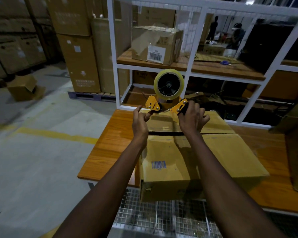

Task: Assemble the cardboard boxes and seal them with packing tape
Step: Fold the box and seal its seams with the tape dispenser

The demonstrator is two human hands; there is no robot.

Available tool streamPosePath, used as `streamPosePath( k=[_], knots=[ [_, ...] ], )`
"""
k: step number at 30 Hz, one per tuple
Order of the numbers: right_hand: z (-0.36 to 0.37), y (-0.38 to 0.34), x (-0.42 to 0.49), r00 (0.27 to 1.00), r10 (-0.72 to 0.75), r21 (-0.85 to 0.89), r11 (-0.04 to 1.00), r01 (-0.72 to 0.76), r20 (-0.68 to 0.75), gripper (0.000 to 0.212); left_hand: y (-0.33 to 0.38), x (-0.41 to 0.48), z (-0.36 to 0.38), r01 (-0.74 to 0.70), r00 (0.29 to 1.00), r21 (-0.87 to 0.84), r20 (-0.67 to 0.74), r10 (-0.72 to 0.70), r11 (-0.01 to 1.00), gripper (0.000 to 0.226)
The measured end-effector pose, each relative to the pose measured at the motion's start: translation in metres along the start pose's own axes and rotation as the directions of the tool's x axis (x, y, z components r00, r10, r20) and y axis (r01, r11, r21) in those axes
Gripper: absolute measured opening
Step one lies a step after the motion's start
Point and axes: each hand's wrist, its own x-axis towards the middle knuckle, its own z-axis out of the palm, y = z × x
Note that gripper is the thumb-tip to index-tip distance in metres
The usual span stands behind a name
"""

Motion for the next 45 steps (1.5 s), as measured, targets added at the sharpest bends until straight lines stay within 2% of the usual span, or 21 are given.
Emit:
streamPosePath(
  k=[5,6,8,11,18,21,24,26,31,36,38,41,45],
  knots=[
    [-0.003,-0.002,-0.001,1.000,0.013,0.018,1.000,-0.013,0.010,0.033,-0.018,-0.002,-0.012,-0.083,0.997,0.192,0.023,0.080,0.978,0.028],
    [-0.004,-0.003,-0.001,1.000,0.012,0.020,1.000,-0.012,0.010,0.034,-0.021,-0.002,-0.013,-0.049,0.999,0.195,0.021,0.045,0.980,0.024],
    [-0.007,-0.004,-0.002,1.000,0.008,0.032,0.999,-0.009,0.005,0.033,-0.022,-0.002,-0.012,0.107,0.992,0.102,0.058,-0.114,0.989,0.025],
    [-0.010,-0.005,-0.002,1.000,0.007,0.041,0.999,-0.007,0.003,0.033,-0.011,-0.001,-0.008,0.328,0.933,-0.019,0.165,-0.321,0.945,0.037],
    [-0.012,-0.006,-0.002,1.000,0.020,0.070,0.997,-0.019,-0.009,0.031,0.006,0.013,-0.006,0.487,0.831,0.086,0.261,-0.492,0.869,0.050],
    [-0.014,-0.005,-0.003,1.000,0.018,0.076,0.997,-0.017,-0.017,0.030,0.009,0.013,-0.005,0.562,0.774,0.018,0.339,-0.534,0.827,0.055],
    [-0.016,-0.003,-0.004,1.000,0.011,0.073,0.997,-0.010,-0.012,0.031,0.013,0.009,0.000,0.599,0.759,-0.049,0.352,-0.548,0.799,0.041],
    [-0.017,-0.001,-0.004,1.000,0.008,0.077,0.997,-0.007,-0.007,0.031,0.013,0.008,0.003,0.606,0.771,-0.103,0.318,-0.552,0.789,0.032],
    [-0.018,0.002,-0.005,1.000,0.006,0.074,0.997,-0.007,0.019,0.032,0.009,0.009,0.004,0.585,0.797,-0.156,0.290,-0.529,0.796,0.032],
    [-0.015,0.003,-0.006,0.999,-0.015,0.092,0.996,0.011,0.045,0.029,0.002,0.011,-0.003,0.536,0.827,-0.139,0.282,-0.486,0.833,0.030],
    [-0.011,0.006,-0.005,0.998,-0.021,0.097,0.995,0.015,0.059,0.030,0.003,0.013,-0.010,0.499,0.845,-0.089,0.271,-0.461,0.862,0.027],
    [-0.004,0.013,-0.010,0.994,-0.059,0.088,0.995,0.051,0.092,0.030,0.004,0.021,-0.023,0.372,0.897,0.080,0.226,-0.381,0.925,0.025],
    [0.011,0.022,-0.016,0.987,-0.085,0.106,0.992,0.071,0.135,0.030,-0.005,0.032,-0.059,0.277,0.916,0.285,0.211,-0.342,0.918,0.021]
  ],
)
